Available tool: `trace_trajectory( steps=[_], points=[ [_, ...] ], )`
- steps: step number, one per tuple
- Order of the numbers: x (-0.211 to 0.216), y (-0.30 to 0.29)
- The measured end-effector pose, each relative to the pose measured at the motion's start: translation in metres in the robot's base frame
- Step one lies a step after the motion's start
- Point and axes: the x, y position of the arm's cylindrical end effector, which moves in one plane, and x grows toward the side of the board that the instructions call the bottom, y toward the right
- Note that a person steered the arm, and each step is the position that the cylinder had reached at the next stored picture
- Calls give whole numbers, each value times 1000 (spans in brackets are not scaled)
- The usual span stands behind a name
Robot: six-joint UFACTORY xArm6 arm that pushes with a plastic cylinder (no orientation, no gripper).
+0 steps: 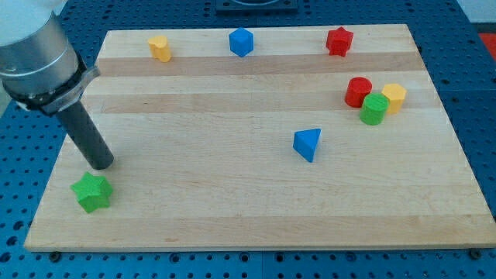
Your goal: Point your arm at the blue triangle
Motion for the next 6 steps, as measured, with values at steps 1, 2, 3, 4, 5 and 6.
trace_trajectory(
  steps=[1,2,3,4,5,6],
  points=[
    [0,27],
    [39,63],
    [81,35],
    [76,-21],
    [32,-25],
    [8,-25]
  ],
)
